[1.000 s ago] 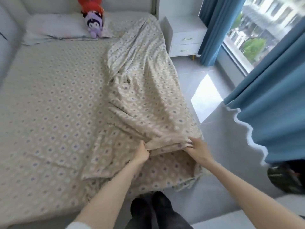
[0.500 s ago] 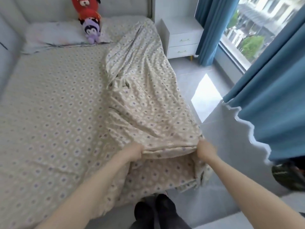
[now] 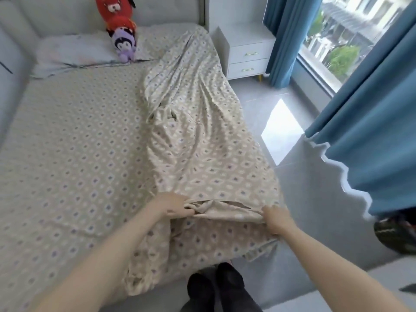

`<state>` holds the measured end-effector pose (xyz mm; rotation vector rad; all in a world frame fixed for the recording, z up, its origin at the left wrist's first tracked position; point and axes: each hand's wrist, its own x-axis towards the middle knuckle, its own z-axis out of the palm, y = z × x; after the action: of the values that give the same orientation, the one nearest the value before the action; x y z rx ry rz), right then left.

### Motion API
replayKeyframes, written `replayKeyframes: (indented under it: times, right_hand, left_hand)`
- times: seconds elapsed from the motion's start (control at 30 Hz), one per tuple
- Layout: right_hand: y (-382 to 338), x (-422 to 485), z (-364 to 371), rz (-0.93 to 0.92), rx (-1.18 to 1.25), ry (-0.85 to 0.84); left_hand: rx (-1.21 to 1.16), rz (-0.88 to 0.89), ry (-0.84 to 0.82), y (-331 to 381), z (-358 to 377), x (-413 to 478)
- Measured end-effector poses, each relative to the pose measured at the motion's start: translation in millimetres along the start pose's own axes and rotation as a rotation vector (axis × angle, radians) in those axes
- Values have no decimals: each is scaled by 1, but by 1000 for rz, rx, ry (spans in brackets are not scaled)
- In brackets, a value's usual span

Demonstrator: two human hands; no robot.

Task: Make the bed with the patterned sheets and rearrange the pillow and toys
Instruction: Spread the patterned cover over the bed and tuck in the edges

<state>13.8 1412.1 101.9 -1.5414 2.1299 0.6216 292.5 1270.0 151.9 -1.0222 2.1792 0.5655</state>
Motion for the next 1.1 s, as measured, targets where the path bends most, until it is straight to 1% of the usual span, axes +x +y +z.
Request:
replayKeyframes:
  times: [0.07, 0.13, 0.2, 0.27, 0.3, 0.37, 0.43, 0.57, 0.6, 0.67, 0.77, 0.87, 0.93, 1.0, 1.1]
  right_hand:
    - [1, -1, 0, 47, -50, 0]
    - [6, -2, -1, 90, -8, -18]
    - [13, -3, 0, 127, 131, -20]
    - [20, -3, 4, 130, 310, 46]
    - [22, -4, 5, 120, 346, 83]
    - [30, -4, 8, 65, 275, 118]
    - [40, -6, 9, 16, 161, 103]
    - [56, -11, 20, -14, 100, -85]
    - [58, -11, 22, -9, 88, -99]
    - [59, -9, 24, 14, 118, -9]
    - [55, -6, 13, 56, 311, 156]
    - [54, -5, 1, 48, 484, 290]
    - [53, -5, -5, 29, 547, 319]
    - [54, -7, -11, 5, 576, 333]
    - [56, -10, -20, -10, 615, 362]
  left_hand:
    - [63, -47, -91, 3, 5, -3]
    - [140, -113, -131, 1, 6, -4]
    - [200, -171, -131, -4, 8, -2]
    - [211, -229, -113, -6, 9, -2]
    - [221, -248, -112, -5, 9, -1]
    - [251, -258, -114, -1, 7, 2]
    - [288, -253, -88, 2, 6, 7]
    - [328, -239, -31, 14, 7, 19]
    - [328, -237, 0, 17, 7, 22]
    - [310, -236, 46, 23, 8, 27]
    - [192, -245, 74, 34, 9, 33]
    - [-16, -213, 29, 52, 20, 43]
    - [-187, -118, 38, 72, 27, 50]
    - [-377, -39, 88, 99, 29, 57]
    - [-503, 25, 162, 137, 23, 70]
